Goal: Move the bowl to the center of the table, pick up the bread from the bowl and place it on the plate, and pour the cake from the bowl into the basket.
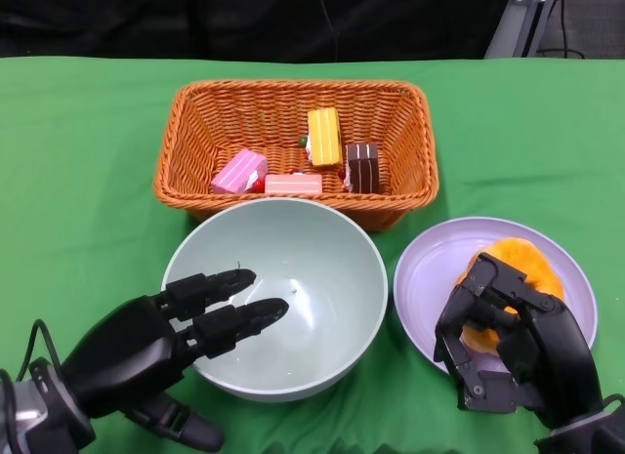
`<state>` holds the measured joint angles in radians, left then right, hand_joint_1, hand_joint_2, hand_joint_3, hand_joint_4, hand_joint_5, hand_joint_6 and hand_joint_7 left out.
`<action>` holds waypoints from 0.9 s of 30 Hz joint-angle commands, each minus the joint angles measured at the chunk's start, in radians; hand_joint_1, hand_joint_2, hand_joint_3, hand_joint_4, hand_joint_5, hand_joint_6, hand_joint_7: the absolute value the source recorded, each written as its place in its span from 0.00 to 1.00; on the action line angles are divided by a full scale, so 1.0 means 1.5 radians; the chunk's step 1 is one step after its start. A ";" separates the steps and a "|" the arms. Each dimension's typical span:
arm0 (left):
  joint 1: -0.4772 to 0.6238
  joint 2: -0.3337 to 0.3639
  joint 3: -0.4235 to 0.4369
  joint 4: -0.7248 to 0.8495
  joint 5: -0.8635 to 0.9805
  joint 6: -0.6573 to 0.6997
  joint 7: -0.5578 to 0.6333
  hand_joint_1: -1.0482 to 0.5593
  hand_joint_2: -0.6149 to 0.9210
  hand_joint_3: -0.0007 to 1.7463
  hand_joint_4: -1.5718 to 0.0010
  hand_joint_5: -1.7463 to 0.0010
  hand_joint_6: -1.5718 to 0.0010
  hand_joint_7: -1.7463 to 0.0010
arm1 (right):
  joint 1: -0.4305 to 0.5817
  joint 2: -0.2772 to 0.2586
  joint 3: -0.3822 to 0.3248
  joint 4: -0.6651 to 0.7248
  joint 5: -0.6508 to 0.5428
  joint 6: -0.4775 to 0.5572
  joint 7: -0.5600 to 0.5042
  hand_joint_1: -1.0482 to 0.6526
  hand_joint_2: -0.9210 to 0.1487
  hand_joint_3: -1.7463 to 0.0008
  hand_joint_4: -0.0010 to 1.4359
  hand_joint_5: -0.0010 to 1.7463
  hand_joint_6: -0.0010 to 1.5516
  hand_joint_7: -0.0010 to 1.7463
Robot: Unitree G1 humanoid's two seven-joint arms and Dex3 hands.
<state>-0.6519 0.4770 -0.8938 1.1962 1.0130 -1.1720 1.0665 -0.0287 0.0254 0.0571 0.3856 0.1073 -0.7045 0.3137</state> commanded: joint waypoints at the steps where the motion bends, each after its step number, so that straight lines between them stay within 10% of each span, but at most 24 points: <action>1: 0.007 0.017 0.039 0.006 -0.059 -0.060 -0.104 0.00 1.00 0.24 0.93 1.00 0.91 0.99 | -0.001 -0.008 -0.007 0.006 0.004 -0.009 0.000 0.56 0.46 0.30 0.52 1.00 0.37 0.91; 7: 0.046 -0.044 0.174 0.115 -0.353 -0.208 -0.457 0.00 1.00 0.22 0.84 0.96 0.84 0.98 | -0.002 -0.007 -0.006 0.006 0.013 -0.010 0.008 0.56 0.46 0.30 0.52 1.00 0.37 0.91; 13: 0.160 -0.102 0.277 -0.087 -0.831 -0.021 -0.893 0.07 1.00 0.17 0.62 0.92 0.73 0.98 | -0.002 -0.006 -0.006 0.002 0.010 -0.006 0.005 0.56 0.47 0.29 0.52 1.00 0.37 0.91; 27: 0.218 -0.217 0.521 -0.252 -0.982 0.116 -1.068 0.55 1.00 0.15 0.34 0.84 0.49 0.94 | -0.005 -0.008 -0.005 -0.017 0.021 0.007 0.012 0.54 0.46 0.31 0.51 1.00 0.37 0.91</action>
<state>-0.3262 0.1646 -0.1439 0.8335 -0.4610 -1.0099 -0.5396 -0.0322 0.0262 0.0574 0.3763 0.1208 -0.6980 0.3277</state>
